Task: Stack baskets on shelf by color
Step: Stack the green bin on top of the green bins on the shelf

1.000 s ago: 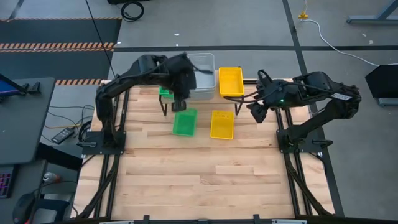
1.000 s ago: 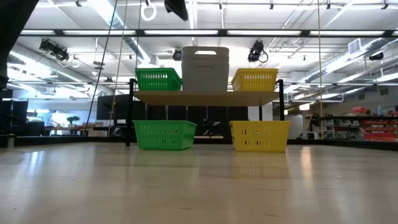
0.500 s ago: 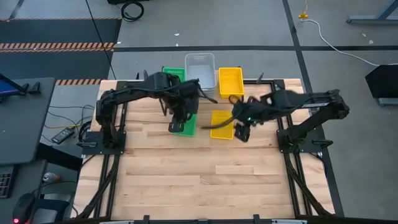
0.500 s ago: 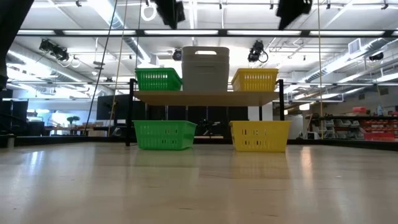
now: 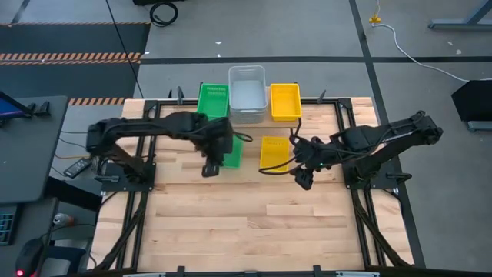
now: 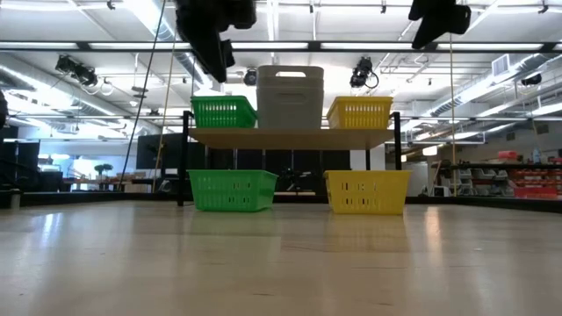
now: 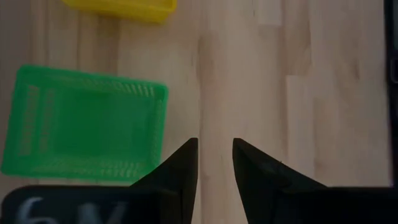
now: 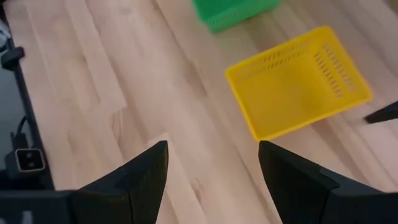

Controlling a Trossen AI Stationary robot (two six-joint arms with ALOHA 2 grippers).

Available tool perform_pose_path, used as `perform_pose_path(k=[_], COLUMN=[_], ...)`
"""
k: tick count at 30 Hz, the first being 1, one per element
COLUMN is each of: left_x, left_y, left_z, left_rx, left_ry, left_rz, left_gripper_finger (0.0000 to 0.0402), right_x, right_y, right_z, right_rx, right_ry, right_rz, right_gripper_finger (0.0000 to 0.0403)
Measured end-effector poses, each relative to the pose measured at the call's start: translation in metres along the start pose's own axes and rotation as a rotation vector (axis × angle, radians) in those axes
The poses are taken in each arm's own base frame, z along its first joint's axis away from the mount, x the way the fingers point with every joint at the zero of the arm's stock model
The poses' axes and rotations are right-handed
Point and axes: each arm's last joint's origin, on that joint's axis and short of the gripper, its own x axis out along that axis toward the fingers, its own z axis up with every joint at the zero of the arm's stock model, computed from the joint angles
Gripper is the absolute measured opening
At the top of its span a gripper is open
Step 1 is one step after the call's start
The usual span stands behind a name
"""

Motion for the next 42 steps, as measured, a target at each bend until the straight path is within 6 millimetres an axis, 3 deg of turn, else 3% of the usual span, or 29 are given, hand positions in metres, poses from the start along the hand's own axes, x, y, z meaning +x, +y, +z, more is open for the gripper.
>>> perform_pose_path(k=[6, 15, 27, 35, 42], left_x=[0.02, 0.075, 0.082, 0.1, 0.106], left_y=[-0.011, -0.01, -0.008, 0.006, 0.01], left_z=[-0.022, -0.06, -0.056, -0.083, -0.086], left_rx=[0.061, 0.05, 0.148, 0.139, 0.131], left_ry=[-0.098, -0.088, -0.161, -0.087, -0.149], left_rz=[0.09, 0.142, 0.23, 0.25, 0.273], left_gripper_finger=[0.0108, 0.0108, 0.0108, 0.0108, 0.0108], right_x=[0.002, 0.003, -0.021, -0.025, -0.024], right_y=[0.0, -0.01, -0.02, -0.022, -0.022], right_z=[-0.001, -0.013, -0.031, -0.032, -0.032], right_rx=[-0.013, 0.038, 0.133, 0.174, 0.176], right_ry=[-0.003, 0.141, 0.207, 0.201, 0.199], right_rz=[-0.024, -0.136, -0.162, -0.165, -0.168], right_gripper_finger=[0.0256, 0.0256, 0.0256, 0.0256, 0.0256])
